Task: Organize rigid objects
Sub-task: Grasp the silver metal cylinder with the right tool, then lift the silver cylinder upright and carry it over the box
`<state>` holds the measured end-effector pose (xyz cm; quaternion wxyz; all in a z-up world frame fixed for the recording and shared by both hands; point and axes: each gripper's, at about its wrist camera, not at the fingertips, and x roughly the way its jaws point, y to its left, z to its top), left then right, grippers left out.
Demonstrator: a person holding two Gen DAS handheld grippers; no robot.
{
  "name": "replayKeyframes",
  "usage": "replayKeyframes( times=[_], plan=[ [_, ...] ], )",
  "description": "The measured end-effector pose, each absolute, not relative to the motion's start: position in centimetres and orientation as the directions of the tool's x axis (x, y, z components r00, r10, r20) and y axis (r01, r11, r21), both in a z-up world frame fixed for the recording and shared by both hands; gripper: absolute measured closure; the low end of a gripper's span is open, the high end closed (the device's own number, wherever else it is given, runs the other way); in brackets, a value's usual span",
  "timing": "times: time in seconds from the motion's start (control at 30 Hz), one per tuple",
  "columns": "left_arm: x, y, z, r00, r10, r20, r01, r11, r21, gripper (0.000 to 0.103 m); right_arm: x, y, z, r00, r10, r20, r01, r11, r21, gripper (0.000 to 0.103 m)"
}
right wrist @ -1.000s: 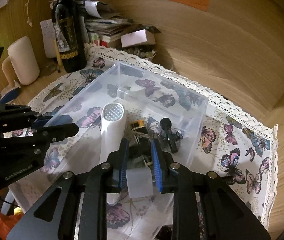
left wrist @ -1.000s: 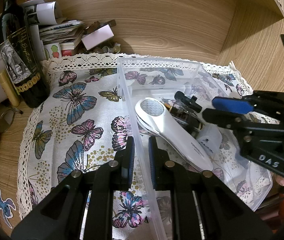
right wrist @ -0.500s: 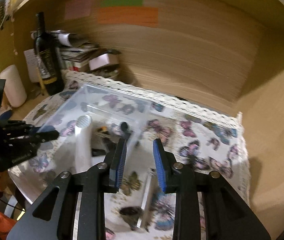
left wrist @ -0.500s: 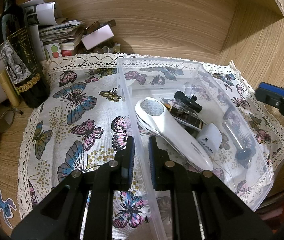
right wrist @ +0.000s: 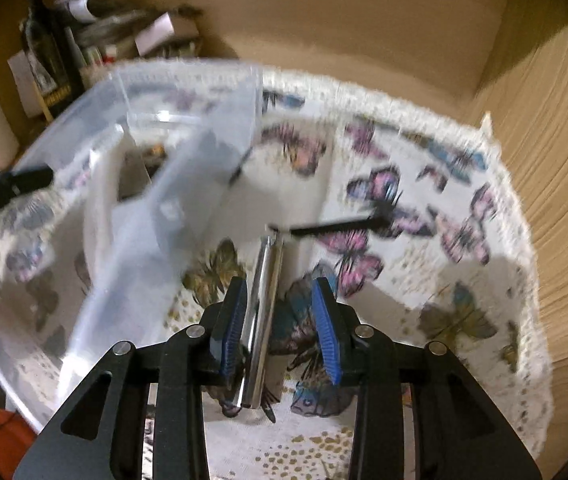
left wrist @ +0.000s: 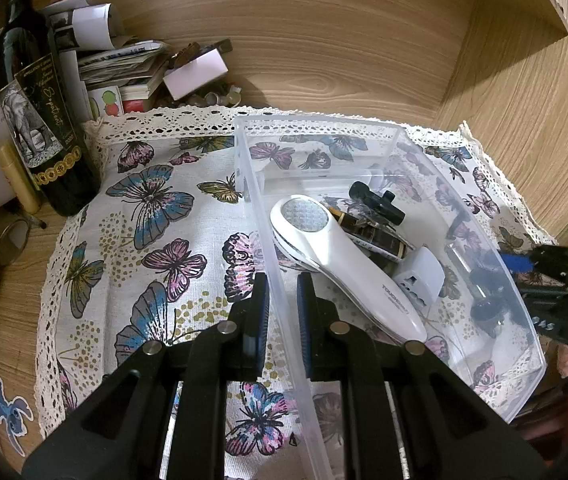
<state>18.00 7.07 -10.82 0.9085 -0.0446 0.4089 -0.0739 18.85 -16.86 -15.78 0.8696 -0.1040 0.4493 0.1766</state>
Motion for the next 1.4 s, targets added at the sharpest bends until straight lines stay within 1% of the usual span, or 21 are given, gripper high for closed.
replayKeyframes(
  times=[0.1,0.2,0.47,0.7,1.1,1.23,1.4],
  plan=[
    [18.0,7.1,-10.8,0.655,-0.171,-0.736,0.098,0.985,-0.142,0.09,19.3,-17.2,-16.9,0.503,0.222,-0.835,-0.394,0.919,0.007,0.075],
    [18.0,7.1,-10.8,0.655,-0.171,-0.736,0.098,0.985,-0.142,0.09,19.6,-17.5,-17.2,0.516,0.215,-0.829,-0.383,0.924,0.001,0.088],
    [18.0,7.1,-10.8,0.654,-0.17,-0.737,0.098,0.985,-0.141,0.09,19.7,-18.4,-16.8,0.568,0.182,-0.803,-0.337,0.941,-0.026,0.089],
    [18.0,7.1,-10.8,0.655,-0.171,-0.736,0.098,0.985,-0.141,0.09,19.0,-18.9,-13.6,0.646,0.187,-0.74,-0.308,0.951,-0.028,0.089],
    [18.0,7.1,-10.8,0.655,-0.17,-0.737,0.098,0.985,-0.14,0.09,17.0,-17.5,-6.9,0.763,0.259,-0.592,-0.345,0.938,-0.035,0.089],
    [18.0,7.0,-10.8,0.655,-0.17,-0.736,0.097,0.985,-0.14,0.09,16.5,-16.4,-5.6,0.775,0.295,-0.559,-0.378,0.925,-0.036,0.089],
    [18.0,7.0,-10.8,0.655,-0.17,-0.737,0.098,0.985,-0.14,0.09,16.3,-14.6,-5.0,0.761,0.354,-0.544,-0.435,0.9,-0.024,0.089]
  ],
)
